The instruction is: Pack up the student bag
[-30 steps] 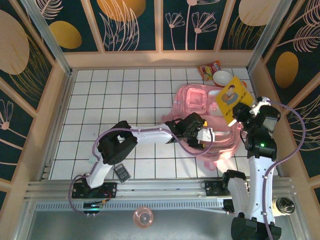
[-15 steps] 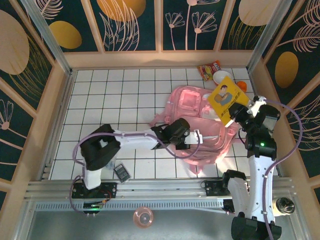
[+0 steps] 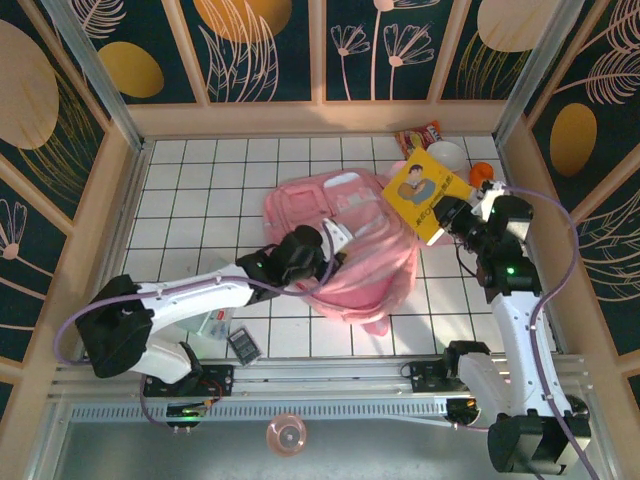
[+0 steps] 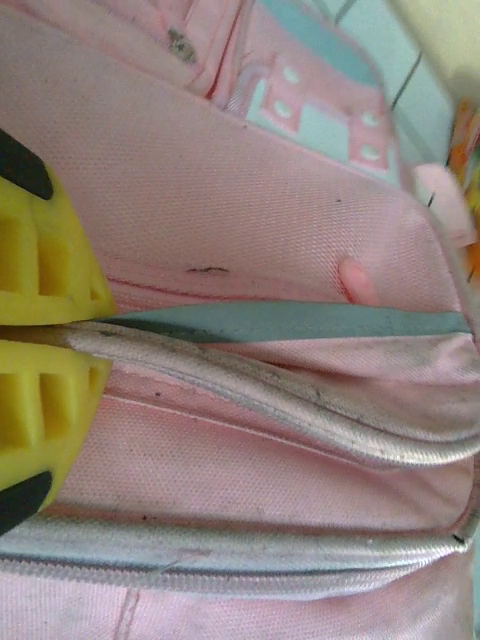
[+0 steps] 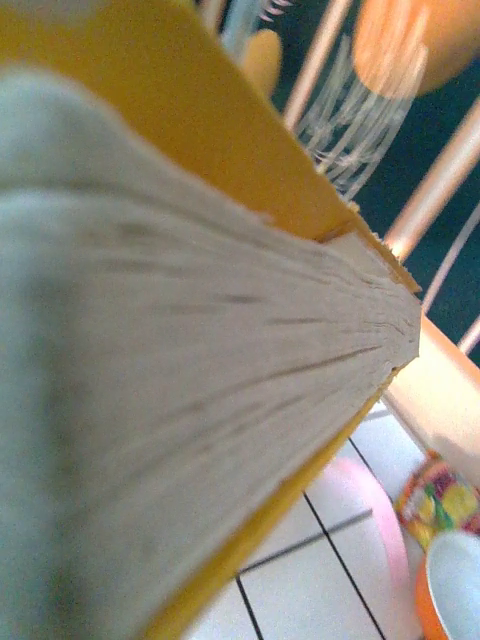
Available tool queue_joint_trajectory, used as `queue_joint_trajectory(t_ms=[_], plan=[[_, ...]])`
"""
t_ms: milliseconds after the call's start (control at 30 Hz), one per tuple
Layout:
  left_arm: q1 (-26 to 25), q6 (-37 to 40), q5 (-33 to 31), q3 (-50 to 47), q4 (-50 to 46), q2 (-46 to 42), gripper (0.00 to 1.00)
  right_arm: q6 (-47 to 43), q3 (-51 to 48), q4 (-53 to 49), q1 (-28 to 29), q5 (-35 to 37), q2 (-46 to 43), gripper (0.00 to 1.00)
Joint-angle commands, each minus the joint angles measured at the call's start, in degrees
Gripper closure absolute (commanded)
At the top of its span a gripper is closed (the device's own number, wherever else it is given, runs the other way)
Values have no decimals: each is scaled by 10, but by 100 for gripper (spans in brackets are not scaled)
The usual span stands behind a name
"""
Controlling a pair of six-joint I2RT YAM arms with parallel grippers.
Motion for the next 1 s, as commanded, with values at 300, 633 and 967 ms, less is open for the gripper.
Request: queue_joint_trajectory(t_ms=[300, 633, 967], plan=[[108, -103, 69, 110, 61, -35, 100, 108, -12, -80, 1, 101, -61, 100], [148, -138, 120, 147, 78, -13, 100, 229, -142, 170, 111, -37, -68, 100], [151, -135, 162, 174, 80, 1, 100, 350, -219, 473, 261, 95, 75, 100]])
